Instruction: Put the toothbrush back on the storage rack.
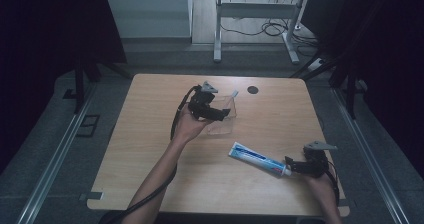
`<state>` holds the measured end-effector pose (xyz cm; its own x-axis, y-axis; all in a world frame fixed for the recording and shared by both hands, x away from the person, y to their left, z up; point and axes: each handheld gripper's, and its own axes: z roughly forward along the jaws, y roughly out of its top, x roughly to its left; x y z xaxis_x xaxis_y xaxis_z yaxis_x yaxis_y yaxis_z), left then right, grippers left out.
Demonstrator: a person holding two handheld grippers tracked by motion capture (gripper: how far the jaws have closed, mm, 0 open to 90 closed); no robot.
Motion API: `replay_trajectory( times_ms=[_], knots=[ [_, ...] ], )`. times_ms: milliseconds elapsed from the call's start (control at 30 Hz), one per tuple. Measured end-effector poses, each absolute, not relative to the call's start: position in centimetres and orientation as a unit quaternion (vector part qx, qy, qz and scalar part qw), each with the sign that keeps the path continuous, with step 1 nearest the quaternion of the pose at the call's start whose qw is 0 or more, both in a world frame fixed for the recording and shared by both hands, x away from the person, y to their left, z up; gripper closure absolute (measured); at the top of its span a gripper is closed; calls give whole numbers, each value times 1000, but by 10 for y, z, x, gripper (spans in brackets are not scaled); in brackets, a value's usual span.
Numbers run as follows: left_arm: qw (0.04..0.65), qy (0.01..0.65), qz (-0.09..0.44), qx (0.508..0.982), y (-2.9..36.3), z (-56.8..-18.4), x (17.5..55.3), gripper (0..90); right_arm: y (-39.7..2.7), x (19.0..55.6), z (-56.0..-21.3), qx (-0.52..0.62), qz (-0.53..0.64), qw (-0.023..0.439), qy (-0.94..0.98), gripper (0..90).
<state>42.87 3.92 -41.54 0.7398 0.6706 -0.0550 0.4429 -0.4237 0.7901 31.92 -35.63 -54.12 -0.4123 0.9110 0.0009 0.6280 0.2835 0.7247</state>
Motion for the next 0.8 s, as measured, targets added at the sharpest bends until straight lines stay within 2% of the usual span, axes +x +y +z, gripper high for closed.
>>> replay_trajectory(
  times_ms=[800],
  knots=[
    [425,328,149,831,67,-414,395,130,-355,319,-541,499,331,214,772,134]
  ],
)
